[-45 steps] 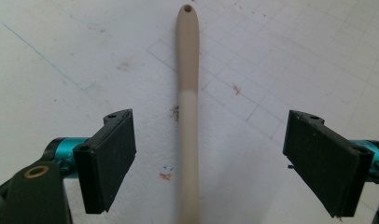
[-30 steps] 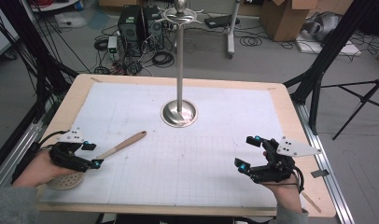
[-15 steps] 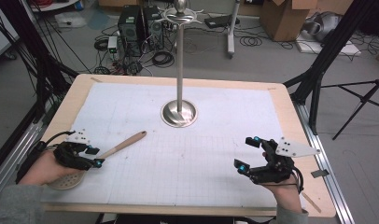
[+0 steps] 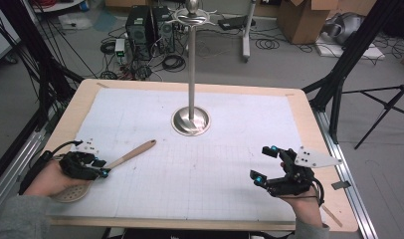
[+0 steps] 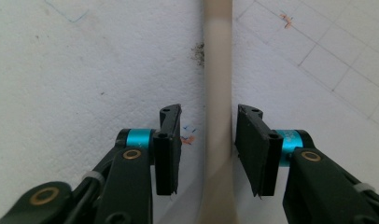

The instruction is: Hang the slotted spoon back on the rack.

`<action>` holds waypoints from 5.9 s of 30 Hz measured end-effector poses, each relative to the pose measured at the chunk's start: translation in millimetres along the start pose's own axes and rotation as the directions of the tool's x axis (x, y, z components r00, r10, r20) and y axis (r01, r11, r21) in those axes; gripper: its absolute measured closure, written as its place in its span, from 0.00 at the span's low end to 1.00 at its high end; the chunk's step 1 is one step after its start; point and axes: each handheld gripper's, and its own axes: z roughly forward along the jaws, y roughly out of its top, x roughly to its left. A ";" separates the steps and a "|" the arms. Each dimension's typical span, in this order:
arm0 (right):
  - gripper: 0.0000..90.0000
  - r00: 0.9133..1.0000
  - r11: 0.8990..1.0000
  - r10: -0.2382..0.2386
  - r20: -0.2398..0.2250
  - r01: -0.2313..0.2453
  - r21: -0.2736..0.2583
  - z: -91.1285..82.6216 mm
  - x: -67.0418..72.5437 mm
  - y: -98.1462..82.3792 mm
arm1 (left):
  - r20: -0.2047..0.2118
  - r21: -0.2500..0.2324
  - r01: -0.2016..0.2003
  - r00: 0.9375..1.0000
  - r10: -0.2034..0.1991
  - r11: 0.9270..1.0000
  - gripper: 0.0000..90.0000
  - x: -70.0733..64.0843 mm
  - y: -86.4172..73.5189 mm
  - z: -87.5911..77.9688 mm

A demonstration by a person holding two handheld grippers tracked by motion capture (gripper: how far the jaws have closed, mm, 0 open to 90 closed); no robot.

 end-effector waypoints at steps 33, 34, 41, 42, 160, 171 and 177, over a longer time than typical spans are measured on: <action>0.11 1.000 1.000 0.002 0.009 -0.002 -0.006 -1.8 -0.8 0.4 | 0.050 -0.161 0.063 0.997 -0.055 0.985 0.86 -3.6 8.1 -21.4; 0.11 1.000 1.000 0.002 0.010 -0.002 -0.006 -2.1 -0.9 0.4 | 0.048 -0.167 0.055 0.998 -0.048 0.984 0.86 -4.3 9.7 -23.1; 0.11 1.000 1.000 0.001 0.014 -0.001 -0.010 -4.3 -0.8 0.8 | 0.029 -0.226 0.038 0.999 -0.032 0.973 0.86 -9.2 20.3 -33.0; 0.11 1.000 1.000 0.000 0.014 0.000 -0.013 -4.5 -0.9 0.9 | 0.027 -0.236 0.037 0.999 -0.031 0.971 0.86 -9.5 21.3 -34.6; 0.11 0.995 0.997 0.048 0.091 -0.042 -0.059 -49.7 2.2 -13.3 | 0.190 -0.605 0.125 0.982 -0.010 0.786 0.86 19.2 184.9 -92.0; 0.11 0.994 0.997 0.043 0.104 -0.036 -0.068 -54.9 2.4 -12.5 | 0.186 -0.581 0.096 0.982 0.017 0.808 0.86 19.1 198.1 -91.5; 0.11 0.992 0.996 0.053 0.111 -0.045 -0.071 -57.4 1.3 -13.6 | 0.188 -0.580 0.102 0.982 0.012 0.808 0.86 18.9 199.4 -88.8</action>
